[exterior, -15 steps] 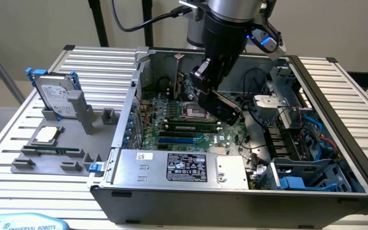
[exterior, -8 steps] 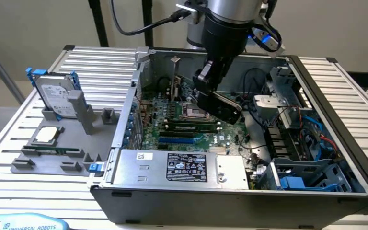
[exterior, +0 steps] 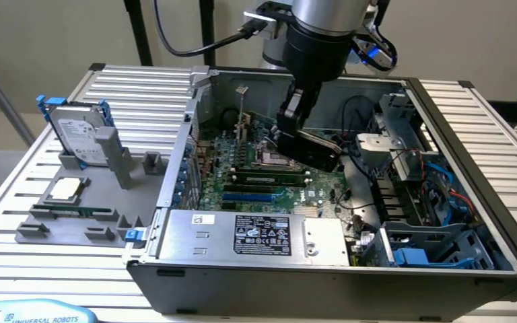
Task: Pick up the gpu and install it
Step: 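Insert the gpu into the slot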
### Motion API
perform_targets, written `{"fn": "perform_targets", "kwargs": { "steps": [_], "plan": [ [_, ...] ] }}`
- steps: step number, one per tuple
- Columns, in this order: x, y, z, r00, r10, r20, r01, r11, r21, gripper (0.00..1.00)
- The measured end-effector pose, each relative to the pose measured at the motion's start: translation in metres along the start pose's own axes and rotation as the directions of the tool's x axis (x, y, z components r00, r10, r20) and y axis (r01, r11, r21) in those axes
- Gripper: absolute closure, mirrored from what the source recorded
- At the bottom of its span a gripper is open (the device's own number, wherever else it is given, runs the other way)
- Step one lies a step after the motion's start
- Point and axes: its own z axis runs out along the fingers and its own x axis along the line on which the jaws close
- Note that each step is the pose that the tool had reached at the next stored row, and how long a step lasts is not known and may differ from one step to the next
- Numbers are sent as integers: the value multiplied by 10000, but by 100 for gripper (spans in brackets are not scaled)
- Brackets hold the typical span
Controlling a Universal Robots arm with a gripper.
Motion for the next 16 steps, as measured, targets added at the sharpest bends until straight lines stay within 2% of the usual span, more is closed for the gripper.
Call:
{"fn": "perform_targets", "kwargs": {
  "steps": [4, 7, 11, 16],
  "plan": [
    [0, -1, 16, 9974, -723, -25, 723, 9974, 52, 73],
    [0, -2, 30, 9928, -1196, -25, 1196, 9927, 134, 73],
    [4, 4, 50, 9879, -1552, 5, 1551, 9874, 314, 73],
    [32, 48, 93, 9850, -1727, 56, 1721, 9835, 555, 73]
  ]
}}
